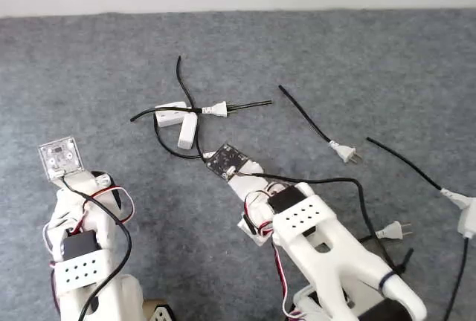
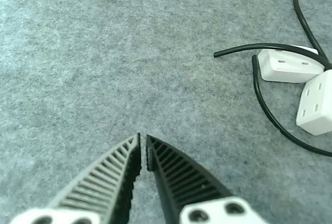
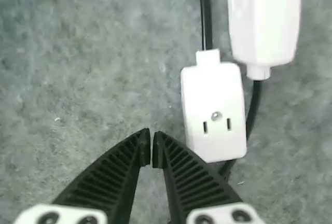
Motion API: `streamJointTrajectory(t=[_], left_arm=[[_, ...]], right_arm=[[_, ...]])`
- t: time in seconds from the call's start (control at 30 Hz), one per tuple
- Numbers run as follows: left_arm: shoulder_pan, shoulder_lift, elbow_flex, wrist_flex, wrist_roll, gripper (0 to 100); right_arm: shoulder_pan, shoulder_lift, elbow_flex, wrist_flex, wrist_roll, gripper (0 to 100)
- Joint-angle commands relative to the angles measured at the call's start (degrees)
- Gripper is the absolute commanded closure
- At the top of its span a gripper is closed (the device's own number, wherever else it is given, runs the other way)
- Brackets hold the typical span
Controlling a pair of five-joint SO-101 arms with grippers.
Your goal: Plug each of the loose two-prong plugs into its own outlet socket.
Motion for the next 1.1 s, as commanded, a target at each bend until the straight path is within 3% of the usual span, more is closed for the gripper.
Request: streamJointTrajectory(t=[0.0,0.3,0.57,0.93,1.07], left_arm=[[0.1,-0.5,-1.9,-1.4,-0.4,98],[0.2,-0.5,-1.9,-0.5,-0.4,98],[0.2,-0.5,-1.9,-0.5,-0.4,98],[0.2,-0.5,-1.9,-0.2,-0.4,98],[0.2,-0.5,-1.9,-0.2,-0.4,98]], right_arm=[[3.0,0.1,-3.6,-1.7,0.1,99.0],[12.5,0.1,-3.7,-11.6,0.6,99.0],[14.4,0.8,-4.9,-13.8,0.3,99.0],[21.2,22.5,-20.1,-15.0,0.5,99.0],[21.8,23.4,-21.5,-14.4,0.6,99.0]])
